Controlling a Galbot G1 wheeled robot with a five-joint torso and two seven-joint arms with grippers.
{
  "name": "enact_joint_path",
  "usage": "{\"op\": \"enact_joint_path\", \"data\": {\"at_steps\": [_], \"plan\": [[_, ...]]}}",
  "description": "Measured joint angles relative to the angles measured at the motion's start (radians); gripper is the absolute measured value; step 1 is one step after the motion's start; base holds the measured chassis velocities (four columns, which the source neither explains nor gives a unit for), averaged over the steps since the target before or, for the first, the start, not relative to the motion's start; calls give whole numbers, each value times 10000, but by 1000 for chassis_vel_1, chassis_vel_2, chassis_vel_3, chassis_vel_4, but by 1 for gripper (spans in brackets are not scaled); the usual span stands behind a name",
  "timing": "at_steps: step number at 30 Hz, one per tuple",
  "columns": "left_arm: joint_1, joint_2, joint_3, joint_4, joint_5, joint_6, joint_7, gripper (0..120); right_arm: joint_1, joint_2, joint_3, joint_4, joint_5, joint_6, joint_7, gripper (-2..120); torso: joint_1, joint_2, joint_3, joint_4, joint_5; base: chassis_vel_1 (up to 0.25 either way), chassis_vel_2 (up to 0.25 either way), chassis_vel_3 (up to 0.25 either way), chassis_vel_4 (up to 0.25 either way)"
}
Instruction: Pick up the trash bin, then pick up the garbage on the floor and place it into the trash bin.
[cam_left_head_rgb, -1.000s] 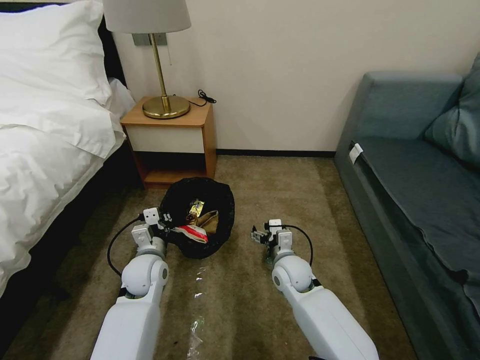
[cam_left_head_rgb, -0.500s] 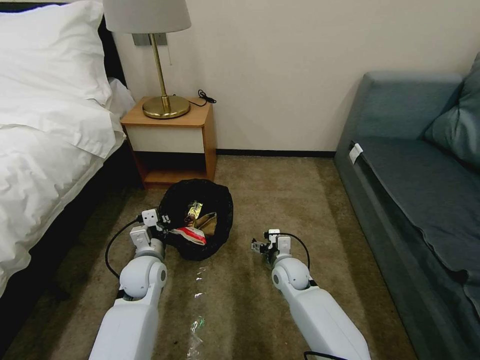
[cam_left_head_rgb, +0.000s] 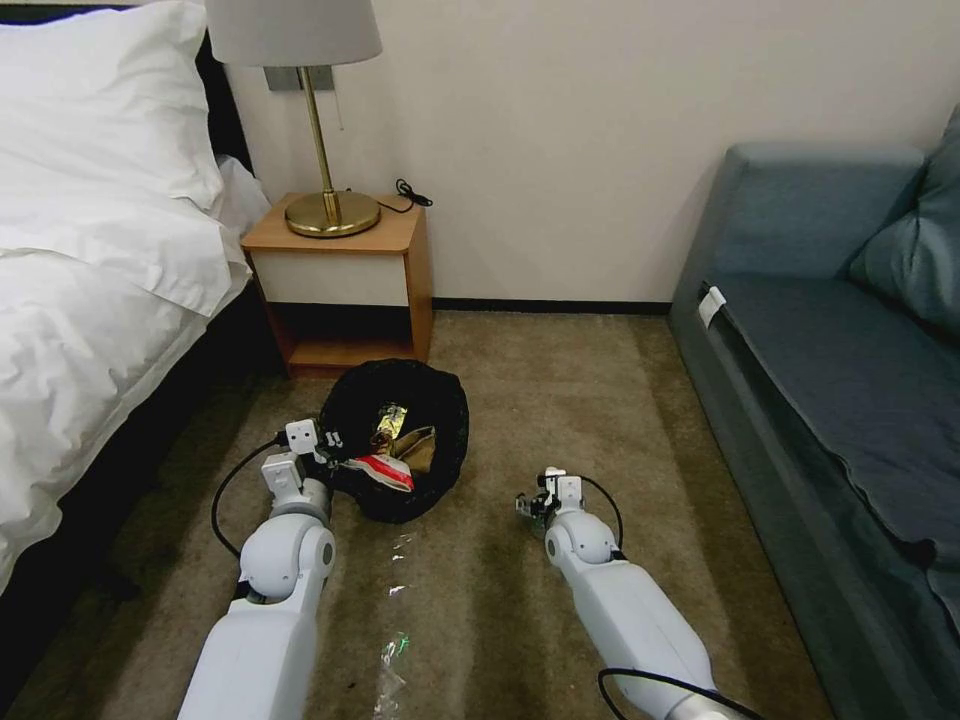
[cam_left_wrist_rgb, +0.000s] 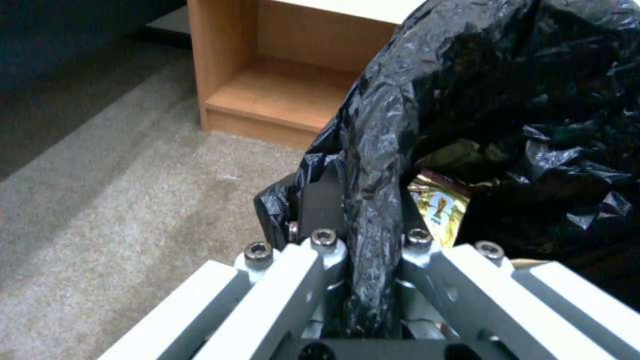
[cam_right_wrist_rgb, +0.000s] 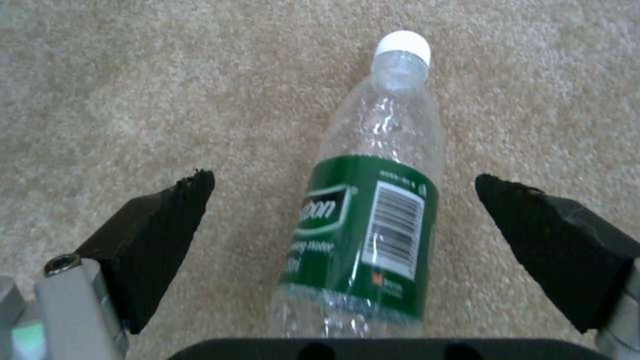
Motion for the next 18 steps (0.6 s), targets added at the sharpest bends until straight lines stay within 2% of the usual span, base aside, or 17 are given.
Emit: {"op": "enact_joint_path", "data": {"at_steps": [18], "plan": [[-40,140,-186,-142,-171,34,-15,2,897,286,537,-2135,-1127,978,-539,100,0,0,0,0,0,0,0,0,0]]}}
